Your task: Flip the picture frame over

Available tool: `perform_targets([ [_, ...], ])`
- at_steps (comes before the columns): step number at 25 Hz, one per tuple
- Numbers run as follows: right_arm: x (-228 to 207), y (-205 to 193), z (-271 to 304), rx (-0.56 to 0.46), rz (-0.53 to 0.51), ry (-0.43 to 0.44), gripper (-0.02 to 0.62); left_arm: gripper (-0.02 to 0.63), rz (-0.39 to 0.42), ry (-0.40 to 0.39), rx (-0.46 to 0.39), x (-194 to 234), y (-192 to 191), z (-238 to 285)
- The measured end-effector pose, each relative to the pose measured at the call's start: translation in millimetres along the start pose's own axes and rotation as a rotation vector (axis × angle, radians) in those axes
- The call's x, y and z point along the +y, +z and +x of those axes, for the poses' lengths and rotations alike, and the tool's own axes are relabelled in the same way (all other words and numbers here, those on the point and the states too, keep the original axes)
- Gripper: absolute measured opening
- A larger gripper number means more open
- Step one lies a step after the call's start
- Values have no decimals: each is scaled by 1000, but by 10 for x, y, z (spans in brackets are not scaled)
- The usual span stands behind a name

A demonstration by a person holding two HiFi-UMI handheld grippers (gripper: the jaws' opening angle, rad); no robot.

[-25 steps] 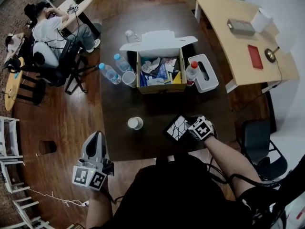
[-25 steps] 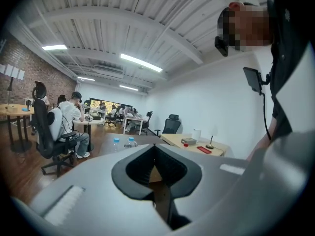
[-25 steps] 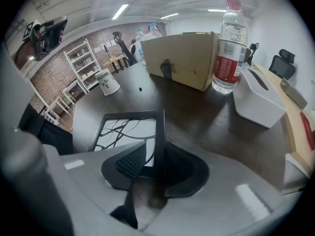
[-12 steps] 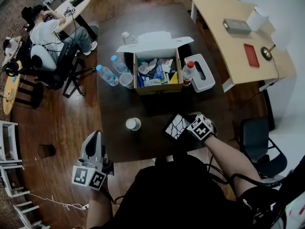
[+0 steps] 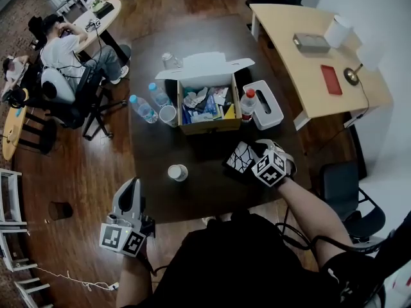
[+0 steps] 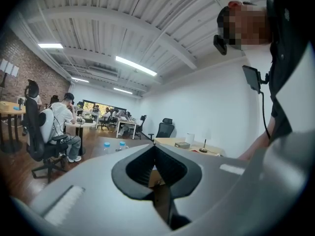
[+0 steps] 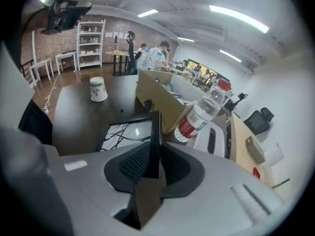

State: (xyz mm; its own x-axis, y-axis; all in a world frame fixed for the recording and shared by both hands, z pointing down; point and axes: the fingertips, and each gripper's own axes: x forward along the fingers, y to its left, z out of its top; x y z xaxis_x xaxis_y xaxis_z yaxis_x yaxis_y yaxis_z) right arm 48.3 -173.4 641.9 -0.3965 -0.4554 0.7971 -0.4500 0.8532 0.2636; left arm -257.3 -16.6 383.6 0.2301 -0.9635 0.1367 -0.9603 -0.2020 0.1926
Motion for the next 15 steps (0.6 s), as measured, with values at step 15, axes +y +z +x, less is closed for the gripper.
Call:
perform_targets([
  [15, -280, 295, -123, -82, -228, -210, 74, 0, 2, 54, -14, 138, 30, -187],
])
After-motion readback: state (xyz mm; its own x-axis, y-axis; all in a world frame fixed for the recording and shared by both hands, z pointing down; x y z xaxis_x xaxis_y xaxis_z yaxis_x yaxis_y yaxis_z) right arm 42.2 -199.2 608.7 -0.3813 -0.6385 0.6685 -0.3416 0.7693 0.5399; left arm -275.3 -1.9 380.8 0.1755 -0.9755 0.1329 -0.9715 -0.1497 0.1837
